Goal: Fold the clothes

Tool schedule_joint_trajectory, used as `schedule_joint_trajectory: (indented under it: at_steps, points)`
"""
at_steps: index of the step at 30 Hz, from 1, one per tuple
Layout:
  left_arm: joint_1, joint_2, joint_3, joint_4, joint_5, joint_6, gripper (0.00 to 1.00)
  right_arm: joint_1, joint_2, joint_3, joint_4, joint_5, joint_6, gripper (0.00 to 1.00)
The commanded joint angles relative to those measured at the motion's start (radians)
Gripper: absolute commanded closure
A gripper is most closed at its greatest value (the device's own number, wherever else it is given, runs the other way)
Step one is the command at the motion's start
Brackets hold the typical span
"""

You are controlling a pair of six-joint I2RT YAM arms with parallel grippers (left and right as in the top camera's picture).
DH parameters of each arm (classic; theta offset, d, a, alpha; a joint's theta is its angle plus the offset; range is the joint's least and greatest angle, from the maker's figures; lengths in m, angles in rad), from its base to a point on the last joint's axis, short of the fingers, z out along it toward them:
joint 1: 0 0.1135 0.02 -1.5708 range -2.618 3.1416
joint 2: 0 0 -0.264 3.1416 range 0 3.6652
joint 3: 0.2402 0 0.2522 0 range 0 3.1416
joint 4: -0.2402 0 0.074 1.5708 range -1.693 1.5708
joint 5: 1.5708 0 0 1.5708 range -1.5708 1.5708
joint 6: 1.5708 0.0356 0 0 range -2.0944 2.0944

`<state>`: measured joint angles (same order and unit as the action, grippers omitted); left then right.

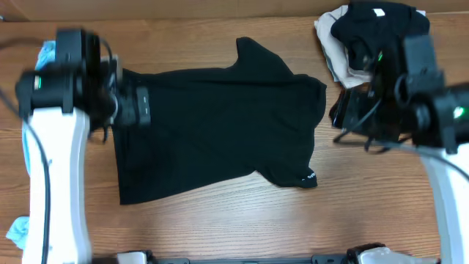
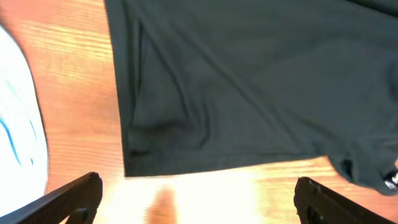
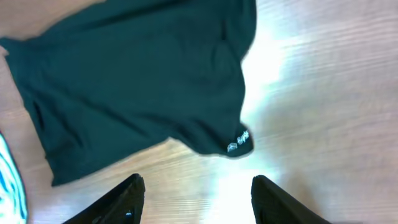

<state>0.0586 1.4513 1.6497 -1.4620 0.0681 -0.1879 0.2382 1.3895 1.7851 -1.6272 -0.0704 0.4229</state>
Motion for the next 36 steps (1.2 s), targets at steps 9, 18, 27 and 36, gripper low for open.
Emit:
schedule_joint_trajectory:
  at_steps: [9,18,27,36]
  points:
    - [0.043,-0.352,-0.696,0.278,-0.208,-0.374,0.01,0.049,-0.09,-0.492,0.21,-0.058,0.069,0.38]
    - [0.175,-0.209,-0.902,0.552,-0.099,-0.159,0.0,0.115,-0.087,-0.536,0.29,-0.059,0.068,0.36]
    - [0.179,0.043,-0.902,0.698,-0.076,-0.051,0.2,0.121,-0.087,-0.537,0.298,-0.043,0.068,0.33]
    - [0.179,0.118,-0.901,0.72,-0.075,-0.051,0.4,0.121,-0.087,-0.537,0.299,-0.027,0.068,0.32]
